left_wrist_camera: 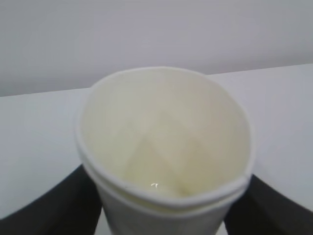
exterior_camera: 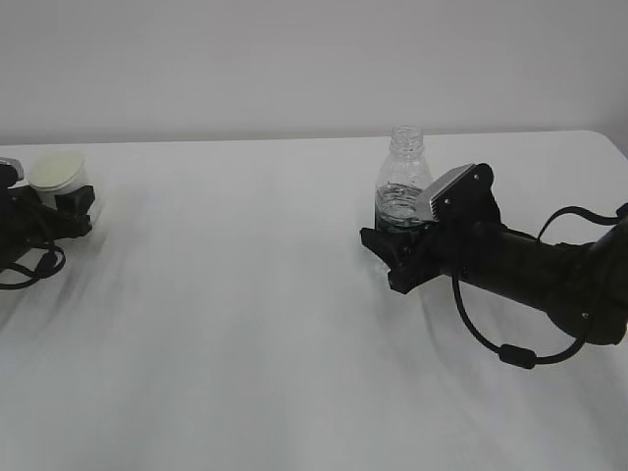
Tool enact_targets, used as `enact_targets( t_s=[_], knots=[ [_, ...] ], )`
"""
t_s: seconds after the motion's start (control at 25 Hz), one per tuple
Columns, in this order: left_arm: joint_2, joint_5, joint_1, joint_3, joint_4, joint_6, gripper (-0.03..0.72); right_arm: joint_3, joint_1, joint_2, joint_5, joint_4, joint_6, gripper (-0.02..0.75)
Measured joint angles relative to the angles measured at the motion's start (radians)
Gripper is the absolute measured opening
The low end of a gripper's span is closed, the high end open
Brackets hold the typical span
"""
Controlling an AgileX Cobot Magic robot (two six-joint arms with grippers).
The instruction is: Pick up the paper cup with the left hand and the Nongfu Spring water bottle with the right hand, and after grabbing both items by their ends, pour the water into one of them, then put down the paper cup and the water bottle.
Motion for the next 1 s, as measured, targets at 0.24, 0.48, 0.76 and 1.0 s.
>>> enact_targets(
  t_s=[0.24, 0.48, 0.76, 1.0],
  knots=[
    [0.000, 0.000, 0.000, 0.000, 0.045, -0.007, 0.483, 0.000, 0.000, 0.000, 0.002, 0.000, 0.000, 0.478],
    [-0.009, 0.000, 0.000, 0.000, 0.153, -0.058, 0.483, 0.000, 0.000, 0.000, 0.025, -0.002, 0.000, 0.478],
    [-0.057, 0.021, 0.000, 0.002, 0.270, -0.111, 0.482, 0.000, 0.000, 0.000, 0.031, -0.002, 0.000, 0.477],
    [-0.115, 0.028, 0.000, 0.063, 0.334, -0.126, 0.482, 0.000, 0.000, 0.000, 0.031, -0.003, 0.000, 0.477]
  ],
)
